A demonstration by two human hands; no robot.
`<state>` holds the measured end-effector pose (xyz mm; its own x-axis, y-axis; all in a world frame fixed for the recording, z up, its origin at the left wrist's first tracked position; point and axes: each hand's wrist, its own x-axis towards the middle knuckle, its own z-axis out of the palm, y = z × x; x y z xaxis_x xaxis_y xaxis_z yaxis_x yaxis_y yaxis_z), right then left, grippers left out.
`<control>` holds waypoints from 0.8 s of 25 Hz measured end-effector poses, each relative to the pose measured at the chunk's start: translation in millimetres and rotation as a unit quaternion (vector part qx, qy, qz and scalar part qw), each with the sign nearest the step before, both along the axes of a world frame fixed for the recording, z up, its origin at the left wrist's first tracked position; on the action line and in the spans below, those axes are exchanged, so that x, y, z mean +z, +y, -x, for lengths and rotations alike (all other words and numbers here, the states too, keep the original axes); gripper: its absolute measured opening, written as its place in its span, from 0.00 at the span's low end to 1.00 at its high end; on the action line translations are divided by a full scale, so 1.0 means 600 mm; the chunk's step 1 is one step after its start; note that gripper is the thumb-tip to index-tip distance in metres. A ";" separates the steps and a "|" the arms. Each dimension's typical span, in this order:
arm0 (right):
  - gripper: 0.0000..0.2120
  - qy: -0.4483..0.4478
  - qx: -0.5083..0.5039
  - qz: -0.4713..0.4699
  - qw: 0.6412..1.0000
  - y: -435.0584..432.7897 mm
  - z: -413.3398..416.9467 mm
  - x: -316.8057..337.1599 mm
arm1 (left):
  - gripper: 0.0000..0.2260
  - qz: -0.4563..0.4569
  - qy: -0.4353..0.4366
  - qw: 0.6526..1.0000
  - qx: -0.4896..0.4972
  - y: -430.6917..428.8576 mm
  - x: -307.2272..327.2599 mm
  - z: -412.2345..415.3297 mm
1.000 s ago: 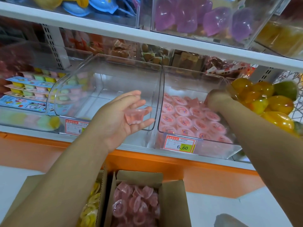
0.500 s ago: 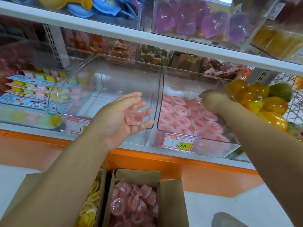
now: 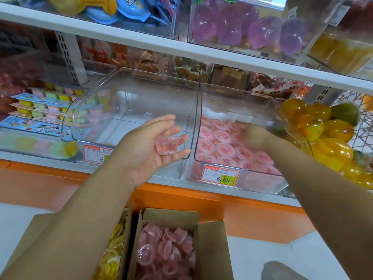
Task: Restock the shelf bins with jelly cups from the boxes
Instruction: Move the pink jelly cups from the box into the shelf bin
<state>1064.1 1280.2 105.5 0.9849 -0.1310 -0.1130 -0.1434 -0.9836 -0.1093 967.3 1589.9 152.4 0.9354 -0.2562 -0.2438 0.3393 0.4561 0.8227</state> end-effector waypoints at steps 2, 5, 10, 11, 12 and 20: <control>0.24 0.011 0.023 0.033 0.999 -0.012 0.007 -0.007 | 0.11 0.008 0.003 1.000 -0.004 -0.001 0.001 0.002; 0.24 0.044 0.028 0.009 0.999 -0.014 0.024 -0.007 | 0.11 0.027 0.015 0.999 -0.014 -0.003 0.006 0.006; 0.15 -0.216 -0.113 -0.322 0.915 0.064 0.091 0.092 | 0.19 0.080 0.007 0.995 -0.066 -0.007 0.014 0.019; 0.12 -0.196 -0.100 -0.411 0.885 0.088 0.118 0.109 | 0.22 0.084 -0.009 0.994 -0.076 -0.009 0.017 0.024; 0.10 -0.134 -0.069 -0.462 0.874 0.120 0.148 0.124 | 0.25 0.088 -0.029 0.992 -0.083 -0.012 0.020 0.028; 0.03 -0.048 -0.023 -0.606 0.794 0.182 0.172 0.143 | 0.25 0.070 -0.116 0.988 -0.070 -0.029 0.021 0.028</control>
<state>961.1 1389.2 191.1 0.9938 -0.0197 -0.1090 -0.1107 -0.1418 -0.9837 950.3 1572.5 165.3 0.9152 -0.4025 0.0195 0.2172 0.5336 0.8173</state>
